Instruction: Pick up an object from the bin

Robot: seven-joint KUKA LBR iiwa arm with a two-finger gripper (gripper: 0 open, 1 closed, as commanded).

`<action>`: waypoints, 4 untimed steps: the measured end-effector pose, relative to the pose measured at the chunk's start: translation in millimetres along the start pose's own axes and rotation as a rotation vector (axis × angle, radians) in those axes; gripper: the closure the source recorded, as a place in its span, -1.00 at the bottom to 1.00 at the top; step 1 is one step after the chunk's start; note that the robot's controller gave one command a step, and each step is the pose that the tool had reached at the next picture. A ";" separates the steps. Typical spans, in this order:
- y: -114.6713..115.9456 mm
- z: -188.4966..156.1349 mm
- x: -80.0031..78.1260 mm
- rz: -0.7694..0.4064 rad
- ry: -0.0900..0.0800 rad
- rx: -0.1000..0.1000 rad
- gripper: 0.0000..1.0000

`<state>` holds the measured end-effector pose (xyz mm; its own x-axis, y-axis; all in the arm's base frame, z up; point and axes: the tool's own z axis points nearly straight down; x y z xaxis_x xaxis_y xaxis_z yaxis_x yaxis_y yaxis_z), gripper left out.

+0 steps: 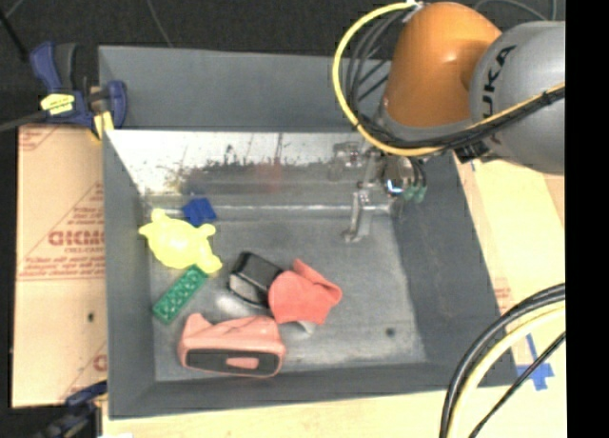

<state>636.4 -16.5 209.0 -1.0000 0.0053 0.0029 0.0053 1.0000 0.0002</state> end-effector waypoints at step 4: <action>20.5 92.4 20.5 -0.087 -0.005 0.000 -1.00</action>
Offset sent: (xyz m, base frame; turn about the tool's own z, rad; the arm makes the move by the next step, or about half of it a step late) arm -0.0375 0.0451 -0.0973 -0.1797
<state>615.7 4.1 116.7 -0.9966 -0.0820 -0.0025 -0.0820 0.9966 0.0004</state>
